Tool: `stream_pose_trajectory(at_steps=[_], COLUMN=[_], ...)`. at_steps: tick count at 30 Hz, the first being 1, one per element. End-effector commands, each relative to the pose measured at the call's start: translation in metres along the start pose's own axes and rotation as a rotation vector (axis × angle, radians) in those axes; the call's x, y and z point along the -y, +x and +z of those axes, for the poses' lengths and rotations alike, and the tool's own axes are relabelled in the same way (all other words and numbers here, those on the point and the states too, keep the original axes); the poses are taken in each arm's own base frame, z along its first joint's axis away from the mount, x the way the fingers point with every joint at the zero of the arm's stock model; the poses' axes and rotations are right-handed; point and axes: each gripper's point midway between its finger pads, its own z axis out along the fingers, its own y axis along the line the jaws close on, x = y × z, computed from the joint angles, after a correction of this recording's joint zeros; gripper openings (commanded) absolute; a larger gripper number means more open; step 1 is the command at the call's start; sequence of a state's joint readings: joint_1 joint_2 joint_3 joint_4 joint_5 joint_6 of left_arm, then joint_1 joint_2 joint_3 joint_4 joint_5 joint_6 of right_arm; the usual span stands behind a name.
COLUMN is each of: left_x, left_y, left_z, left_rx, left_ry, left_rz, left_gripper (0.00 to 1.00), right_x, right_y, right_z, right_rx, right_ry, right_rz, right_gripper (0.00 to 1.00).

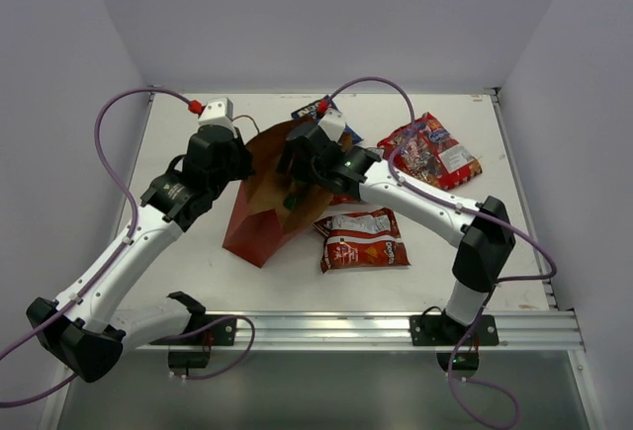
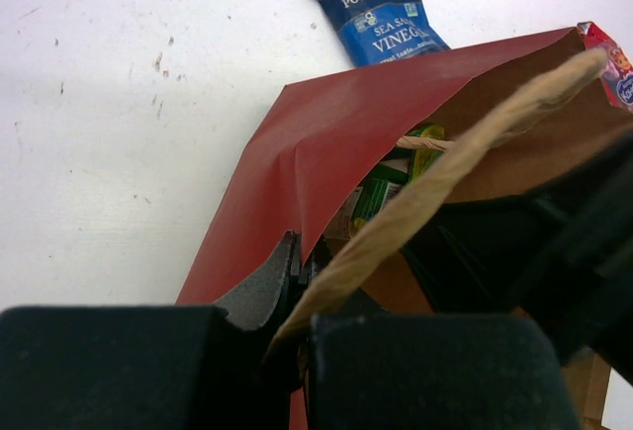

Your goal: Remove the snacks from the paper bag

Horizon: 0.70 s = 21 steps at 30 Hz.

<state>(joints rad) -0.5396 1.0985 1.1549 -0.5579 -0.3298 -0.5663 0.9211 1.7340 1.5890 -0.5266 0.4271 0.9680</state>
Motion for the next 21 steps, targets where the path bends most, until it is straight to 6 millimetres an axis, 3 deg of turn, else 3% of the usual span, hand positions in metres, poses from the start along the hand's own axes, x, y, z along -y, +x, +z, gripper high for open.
stream_pose_trajectory(at_steps=[1, 9, 16, 21], left_x=[0.011, 0.01, 0.012, 0.012], left_y=[-0.024, -0.024, -0.023, -0.019], left_z=[-0.008, -0.012, -0.018, -0.021], left_rx=[0.069, 0.073, 0.075, 0.07], left_ry=[0.029, 0.037, 0.058, 0.071], left_rz=[-0.04, -0.043, -0.053, -0.054], left_gripper=[0.0, 0.0, 0.0, 0.0], right_x=[0.005, 0.023, 0.035, 0.041], right_y=[0.016, 0.049, 0.052, 0.051], right_z=[0.015, 0.027, 0.04, 0.052], right_rx=[-0.048, -0.159, -0.14, -0.121], right_ry=[0.065, 0.171, 0.22, 0.25], right_rz=[0.026, 0.076, 0.114, 0.132], right_gripper=[0.73, 0.71, 0.67, 0.56])
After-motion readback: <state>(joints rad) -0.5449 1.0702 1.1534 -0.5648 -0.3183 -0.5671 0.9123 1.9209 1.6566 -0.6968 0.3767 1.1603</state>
